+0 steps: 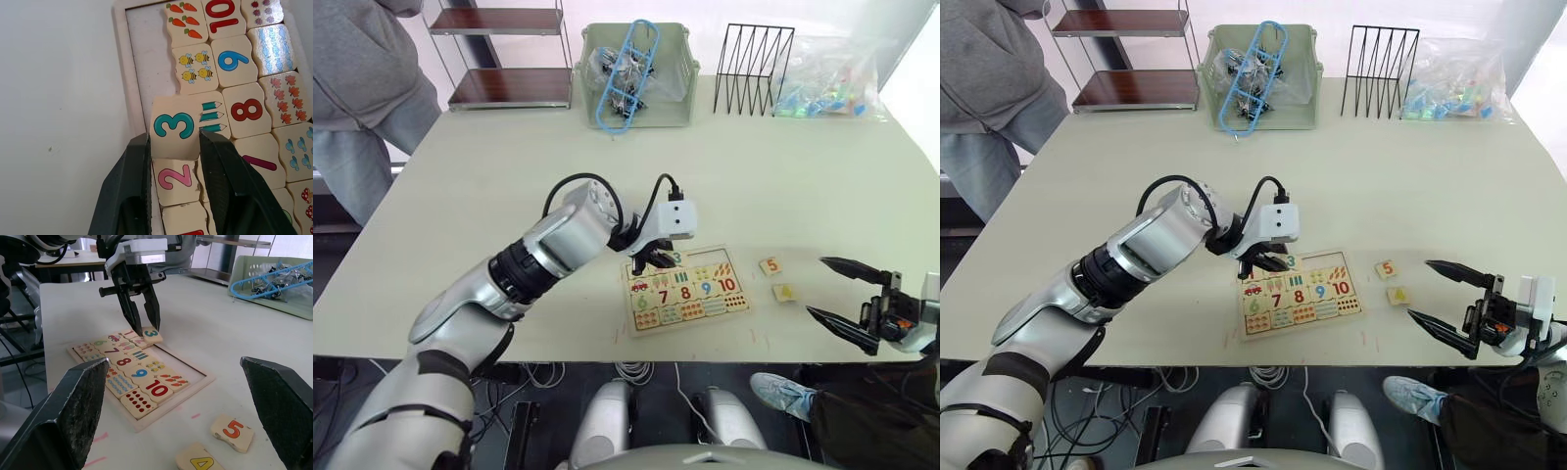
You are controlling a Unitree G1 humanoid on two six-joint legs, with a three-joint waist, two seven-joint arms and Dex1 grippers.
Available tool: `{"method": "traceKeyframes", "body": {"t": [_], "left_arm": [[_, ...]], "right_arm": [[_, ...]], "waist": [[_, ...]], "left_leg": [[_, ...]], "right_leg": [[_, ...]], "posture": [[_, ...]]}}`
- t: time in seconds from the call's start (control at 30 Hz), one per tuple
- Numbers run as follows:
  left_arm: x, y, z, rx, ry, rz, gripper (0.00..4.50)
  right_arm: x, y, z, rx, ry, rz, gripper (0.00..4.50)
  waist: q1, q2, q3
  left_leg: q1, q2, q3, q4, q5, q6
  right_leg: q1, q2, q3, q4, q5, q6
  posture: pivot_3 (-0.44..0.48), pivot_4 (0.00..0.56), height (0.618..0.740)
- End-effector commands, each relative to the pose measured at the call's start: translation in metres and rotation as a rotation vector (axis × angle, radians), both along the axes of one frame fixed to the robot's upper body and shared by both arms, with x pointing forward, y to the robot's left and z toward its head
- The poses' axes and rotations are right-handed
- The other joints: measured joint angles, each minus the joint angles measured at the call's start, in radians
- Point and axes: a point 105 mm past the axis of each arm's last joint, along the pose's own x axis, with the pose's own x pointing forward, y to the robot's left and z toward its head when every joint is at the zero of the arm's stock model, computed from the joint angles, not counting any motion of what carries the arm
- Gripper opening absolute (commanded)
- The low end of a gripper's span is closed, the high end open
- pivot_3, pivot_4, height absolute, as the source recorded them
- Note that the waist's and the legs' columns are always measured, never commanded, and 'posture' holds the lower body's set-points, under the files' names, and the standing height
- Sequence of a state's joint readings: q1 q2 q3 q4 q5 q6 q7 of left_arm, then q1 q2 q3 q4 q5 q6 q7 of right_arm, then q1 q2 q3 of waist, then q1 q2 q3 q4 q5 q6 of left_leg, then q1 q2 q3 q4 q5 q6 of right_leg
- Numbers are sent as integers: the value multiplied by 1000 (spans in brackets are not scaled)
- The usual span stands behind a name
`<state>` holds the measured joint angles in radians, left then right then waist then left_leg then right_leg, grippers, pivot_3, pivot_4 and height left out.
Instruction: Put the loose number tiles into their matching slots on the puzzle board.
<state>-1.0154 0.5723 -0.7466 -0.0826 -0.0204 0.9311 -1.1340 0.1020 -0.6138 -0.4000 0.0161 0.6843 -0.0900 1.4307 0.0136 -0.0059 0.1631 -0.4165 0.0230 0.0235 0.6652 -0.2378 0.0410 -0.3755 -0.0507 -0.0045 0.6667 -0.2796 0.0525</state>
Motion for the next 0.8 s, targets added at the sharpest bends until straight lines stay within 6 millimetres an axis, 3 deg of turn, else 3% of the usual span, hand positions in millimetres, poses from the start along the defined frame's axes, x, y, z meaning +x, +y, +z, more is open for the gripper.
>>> {"method": "traceKeyframes", "body": {"t": [0.03,0.8], "left_arm": [[1,-5,5,20,-17,4,928],[5,-7,-6,66,16,63,928]], "right_arm": [[-3,3,7,-7,-42,3,4500],[-7,2,6,-4,-41,-17,4500]], "waist": [[0,0,0],[0,0,0]], "left_leg": [[0,0,0,0,0,0],[0,0,0,0,0,0]], "right_leg": [[0,0,0,0,0,0],[0,0,0,0,0,0]], "posture": [[0,150,740],[0,150,740]]}}
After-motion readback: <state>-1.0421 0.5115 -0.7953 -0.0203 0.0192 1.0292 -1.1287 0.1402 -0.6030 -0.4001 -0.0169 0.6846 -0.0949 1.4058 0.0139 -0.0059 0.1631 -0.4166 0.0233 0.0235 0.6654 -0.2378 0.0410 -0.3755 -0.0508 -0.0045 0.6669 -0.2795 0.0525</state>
